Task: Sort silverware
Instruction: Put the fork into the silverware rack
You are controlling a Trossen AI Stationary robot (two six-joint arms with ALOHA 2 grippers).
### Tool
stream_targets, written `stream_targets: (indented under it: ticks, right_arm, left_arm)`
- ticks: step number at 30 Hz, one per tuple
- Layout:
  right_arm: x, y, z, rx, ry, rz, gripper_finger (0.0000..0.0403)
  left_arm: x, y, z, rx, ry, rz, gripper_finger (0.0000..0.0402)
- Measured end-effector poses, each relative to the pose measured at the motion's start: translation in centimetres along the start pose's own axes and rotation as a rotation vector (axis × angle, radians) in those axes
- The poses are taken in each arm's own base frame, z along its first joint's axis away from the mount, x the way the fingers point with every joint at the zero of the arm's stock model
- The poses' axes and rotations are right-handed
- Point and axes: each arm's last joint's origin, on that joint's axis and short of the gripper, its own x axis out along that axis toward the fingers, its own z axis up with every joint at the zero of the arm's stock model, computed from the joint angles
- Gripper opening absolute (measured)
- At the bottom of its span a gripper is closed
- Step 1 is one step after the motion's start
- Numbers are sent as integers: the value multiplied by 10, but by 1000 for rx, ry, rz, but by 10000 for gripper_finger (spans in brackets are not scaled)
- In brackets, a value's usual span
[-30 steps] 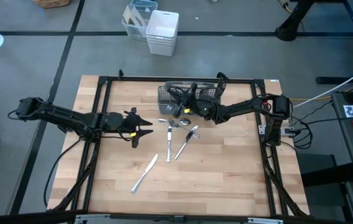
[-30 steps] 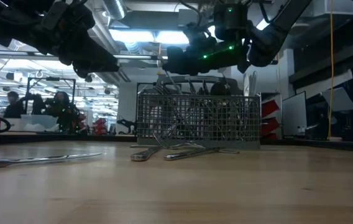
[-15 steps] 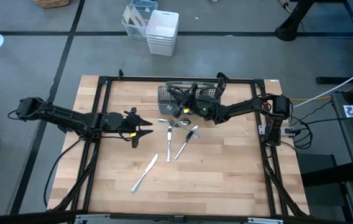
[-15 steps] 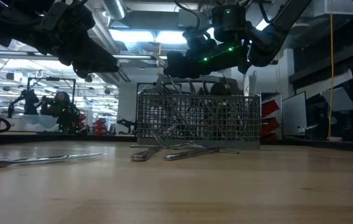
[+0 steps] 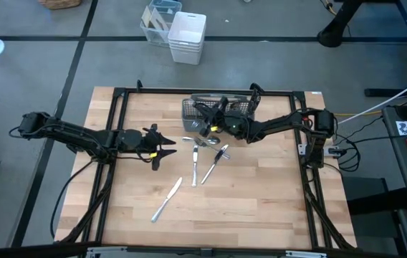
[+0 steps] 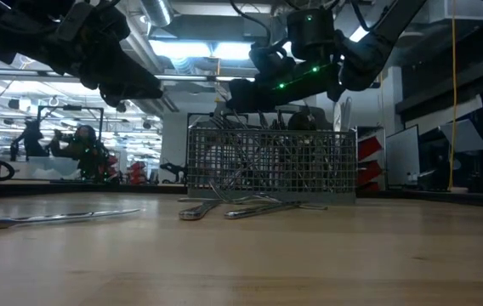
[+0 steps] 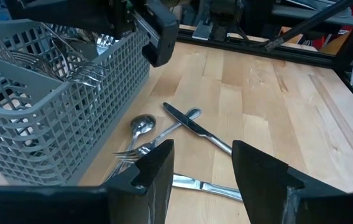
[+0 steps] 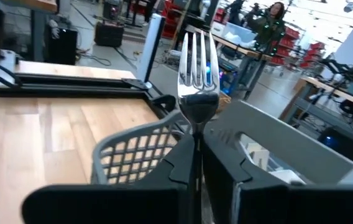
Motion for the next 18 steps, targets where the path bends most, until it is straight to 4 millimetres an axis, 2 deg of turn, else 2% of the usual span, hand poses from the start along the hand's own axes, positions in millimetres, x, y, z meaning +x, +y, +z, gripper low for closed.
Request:
stream_targets:
  ticks: [18]
  right_arm:
    - [0, 0, -3, -10, 44, -11, 42]
  left_arm:
    - [0, 0, 0, -53, 1, 0, 155]
